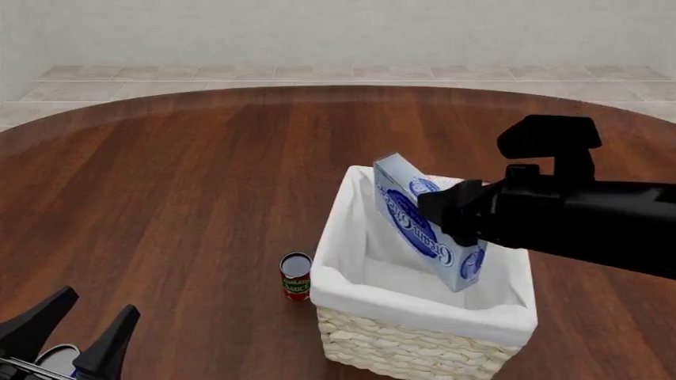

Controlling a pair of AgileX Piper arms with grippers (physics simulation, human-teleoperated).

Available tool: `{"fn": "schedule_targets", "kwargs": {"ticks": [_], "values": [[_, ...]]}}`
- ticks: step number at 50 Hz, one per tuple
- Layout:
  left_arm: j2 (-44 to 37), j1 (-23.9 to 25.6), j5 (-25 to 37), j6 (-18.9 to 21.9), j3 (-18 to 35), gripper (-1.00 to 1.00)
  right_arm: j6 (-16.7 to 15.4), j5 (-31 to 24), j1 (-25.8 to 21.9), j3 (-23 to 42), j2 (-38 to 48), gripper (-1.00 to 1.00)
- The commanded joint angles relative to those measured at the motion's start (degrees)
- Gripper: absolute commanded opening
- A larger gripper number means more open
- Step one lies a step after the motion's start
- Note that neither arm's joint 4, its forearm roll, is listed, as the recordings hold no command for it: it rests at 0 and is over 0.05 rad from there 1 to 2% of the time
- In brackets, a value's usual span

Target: Pick up the cream cheese box, and put it in the basket.

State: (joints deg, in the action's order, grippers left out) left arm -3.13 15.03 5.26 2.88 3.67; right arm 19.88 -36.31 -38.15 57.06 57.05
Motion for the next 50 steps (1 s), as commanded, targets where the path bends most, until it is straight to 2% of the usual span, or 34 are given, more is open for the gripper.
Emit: {"fn": "schedule_targets", "kwargs": {"ticks": [1,14,38,50], "values": [[0.0,0.0,-0.5,0.0,-0.4,1.00,-0.5,0.7,0.4,0.2,1.3,-1.00],[-0.1,0.3,0.0,-0.1,0.0,1.00,-1.5,0.6,0.8,0.1,2.0,-1.00],[-0.5,0.4,-0.6,0.0,-0.3,1.00,0.1,3.9,0.1,-4.2,2.2,-1.00],[-0.4,0.5,-0.2,0.0,0.0,1.00,-0.1,4.3,0.8,-5.3,1.8,-1.00]]}}
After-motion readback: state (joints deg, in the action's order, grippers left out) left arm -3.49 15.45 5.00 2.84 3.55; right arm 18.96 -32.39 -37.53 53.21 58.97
